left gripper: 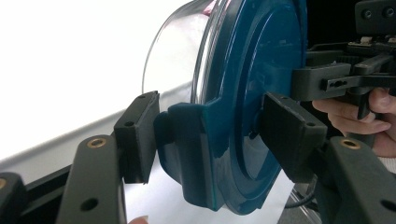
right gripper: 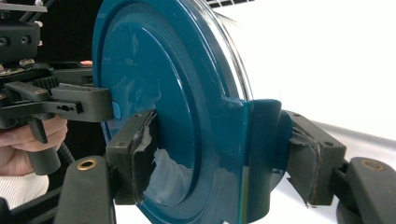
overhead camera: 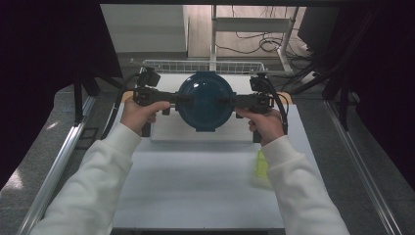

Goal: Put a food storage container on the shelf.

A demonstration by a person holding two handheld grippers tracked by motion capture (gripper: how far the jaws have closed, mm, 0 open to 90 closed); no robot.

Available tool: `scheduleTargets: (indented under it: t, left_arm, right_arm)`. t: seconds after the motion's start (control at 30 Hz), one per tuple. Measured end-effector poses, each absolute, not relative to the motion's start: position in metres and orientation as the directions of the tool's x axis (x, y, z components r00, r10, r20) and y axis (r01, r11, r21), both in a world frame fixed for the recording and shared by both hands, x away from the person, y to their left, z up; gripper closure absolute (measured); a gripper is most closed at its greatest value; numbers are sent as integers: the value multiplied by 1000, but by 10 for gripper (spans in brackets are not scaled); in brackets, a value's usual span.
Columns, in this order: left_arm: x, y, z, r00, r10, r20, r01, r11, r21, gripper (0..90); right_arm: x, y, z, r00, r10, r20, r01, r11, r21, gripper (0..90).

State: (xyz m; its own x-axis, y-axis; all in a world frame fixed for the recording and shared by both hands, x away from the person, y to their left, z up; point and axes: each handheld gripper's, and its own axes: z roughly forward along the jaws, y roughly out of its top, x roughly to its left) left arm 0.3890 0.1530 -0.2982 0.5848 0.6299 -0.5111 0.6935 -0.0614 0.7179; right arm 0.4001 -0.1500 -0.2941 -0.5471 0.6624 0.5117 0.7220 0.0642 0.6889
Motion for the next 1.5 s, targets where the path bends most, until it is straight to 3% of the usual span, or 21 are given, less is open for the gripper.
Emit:
scheduleTargets:
  t: [0.43, 0.9, 1.5]
  left_arm:
    - [419, 156, -292, 586, 620, -521, 699, -61, 713, 393]
    - [450, 153, -280, 569, 628, -531, 720, -69, 690, 394]
    - [470, 156, -299, 507, 623, -596, 772, -21, 635, 393]
  right_arm:
    - [431, -146, -280, -552, 674, 490, 721, 90, 688, 314]
    - [464, -150, -273, -521, 666, 534, 753, 65, 655, 314]
    - [487, -148, -289, -461, 666, 586, 809, 45, 586, 315]
